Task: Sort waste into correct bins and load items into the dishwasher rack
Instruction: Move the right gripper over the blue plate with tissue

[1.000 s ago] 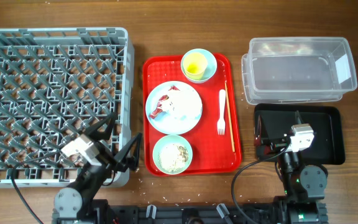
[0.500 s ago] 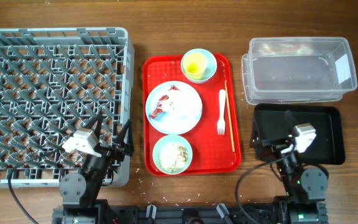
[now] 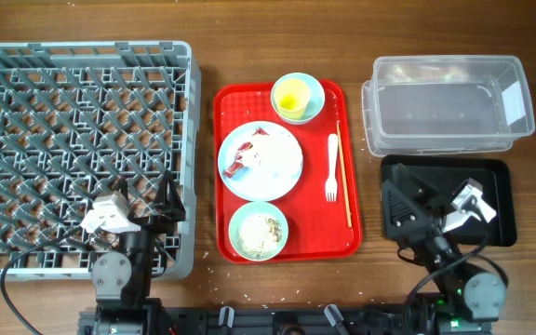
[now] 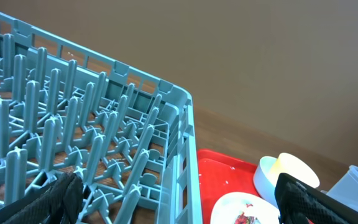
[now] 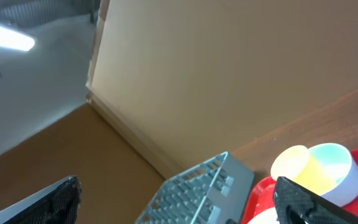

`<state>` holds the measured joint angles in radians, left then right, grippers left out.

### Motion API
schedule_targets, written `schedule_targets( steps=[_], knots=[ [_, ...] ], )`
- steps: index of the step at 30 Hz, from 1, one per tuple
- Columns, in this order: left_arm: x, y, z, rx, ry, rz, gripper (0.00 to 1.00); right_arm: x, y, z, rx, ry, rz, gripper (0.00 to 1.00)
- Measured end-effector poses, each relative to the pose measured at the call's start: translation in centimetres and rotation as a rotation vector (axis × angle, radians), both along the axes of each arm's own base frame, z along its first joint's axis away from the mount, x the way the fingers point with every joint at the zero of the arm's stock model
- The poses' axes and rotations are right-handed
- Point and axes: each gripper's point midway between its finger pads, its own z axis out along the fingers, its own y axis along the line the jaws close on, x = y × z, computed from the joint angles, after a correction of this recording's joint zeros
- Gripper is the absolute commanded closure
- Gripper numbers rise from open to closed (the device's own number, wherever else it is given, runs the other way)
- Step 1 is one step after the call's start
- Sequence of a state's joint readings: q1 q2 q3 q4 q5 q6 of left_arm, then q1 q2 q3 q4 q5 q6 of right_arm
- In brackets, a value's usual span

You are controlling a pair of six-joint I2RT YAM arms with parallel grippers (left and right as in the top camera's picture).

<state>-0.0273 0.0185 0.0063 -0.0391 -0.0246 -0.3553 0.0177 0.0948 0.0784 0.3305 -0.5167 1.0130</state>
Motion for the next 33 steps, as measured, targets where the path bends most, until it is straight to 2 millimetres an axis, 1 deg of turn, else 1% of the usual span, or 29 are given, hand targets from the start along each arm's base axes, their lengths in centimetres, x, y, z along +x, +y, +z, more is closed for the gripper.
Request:
schedule_targets(
  steps=[1, 4, 5, 6, 8, 10, 13, 15, 17, 19, 21, 23, 25, 27, 29, 30, 32, 33],
  knots=[
    [0.0, 0.0, 0.0, 0.000, 0.000, 0.002, 0.00, 0.2, 0.2, -0.1, -0.031, 0.023, 0.006, 0.00],
    [0.0, 0.1, -0.2, 0.000, 0.007, 0.005, 0.00, 1.5, 0.8, 0.1, -0.163, 0.105, 0.018, 0.00],
    [0.0, 0.1, -0.4, 0.001, 0.016, 0.005, 0.00, 2.1, 0.9, 0.2, -0.217, 0.147, 0.022, 0.00],
    [0.0, 0.1, -0.6, 0.001, 0.025, 0.005, 0.00, 2.9, 1.0, -0.2, -0.282, 0.201, 0.028, 0.00],
    [0.0, 0.1, -0.6, 0.001, 0.026, 0.005, 0.00, 4.1, 1.1, -0.2, -0.383, 0.291, 0.052, 0.00],
    [0.0, 0.1, -0.7, 0.001, 0.027, 0.005, 0.00, 5.3, 1.2, 0.1, -0.467, 0.338, 0.079, 0.00],
    [0.0, 0.1, -0.6, 0.001, 0.026, 0.005, 0.00, 6.3, 2.3, 0.6, -0.574, 0.338, 0.138, 0.00],
    [0.0, 0.1, -0.6, 0.001, 0.026, 0.005, 0.00, 6.4, 3.9, 0.5, -0.643, 0.311, 0.190, 0.00],
    [0.0, 0.1, -0.6, 0.001, 0.026, 0.005, 0.00, 6.5, 5.2, -0.4, -0.692, 0.317, 0.223, 0.00],
    [0.0, 0.1, -0.6, 0.001, 0.026, 0.005, 0.00, 6.4, 7.1, -2.4, -0.753, 0.352, 0.271, 0.00],
    [0.0, 0.1, -0.6, 0.001, 0.026, 0.005, 0.00, 6.4, 8.2, -3.8, -0.798, 0.379, 0.286, 0.00],
    [0.0, 0.1, -0.6, 0.001, 0.026, 0.005, 0.00, 6.2, 9.9, -5.4, -0.848, 0.407, 0.323, 0.00],
    [0.0, 0.1, -0.6, 0.001, 0.026, 0.005, 0.00, 6.5, 10.7, -5.8, -0.855, 0.416, 0.328, 0.00],
    [0.0, 0.1, -0.6, 0.001, 0.026, 0.005, 0.00, 7.3, 11.3, -5.9, -0.805, 0.452, 0.311, 0.00],
    [0.0, 0.1, -0.6, 0.001, 0.026, 0.005, 0.00, 7.9, 11.4, -6.5, -0.704, 0.561, 0.277, 0.00],
    [0.0, 0.1, -0.6, 0.001, 0.026, 0.005, 0.00, 7.9, 11.4, -7.0, -0.657, 0.625, 0.267, 0.00],
    [0.0, 0.1, -0.6, 0.001, 0.026, 0.005, 0.00, 7.4, 11.1, -8.7, -0.563, 0.799, 0.246, 0.00],
    [0.0, 0.1, -0.6, 0.001, 0.026, 0.005, 0.00, 7.4, 11.2, -9.2, -0.532, 0.842, 0.242, 0.00]
  ],
)
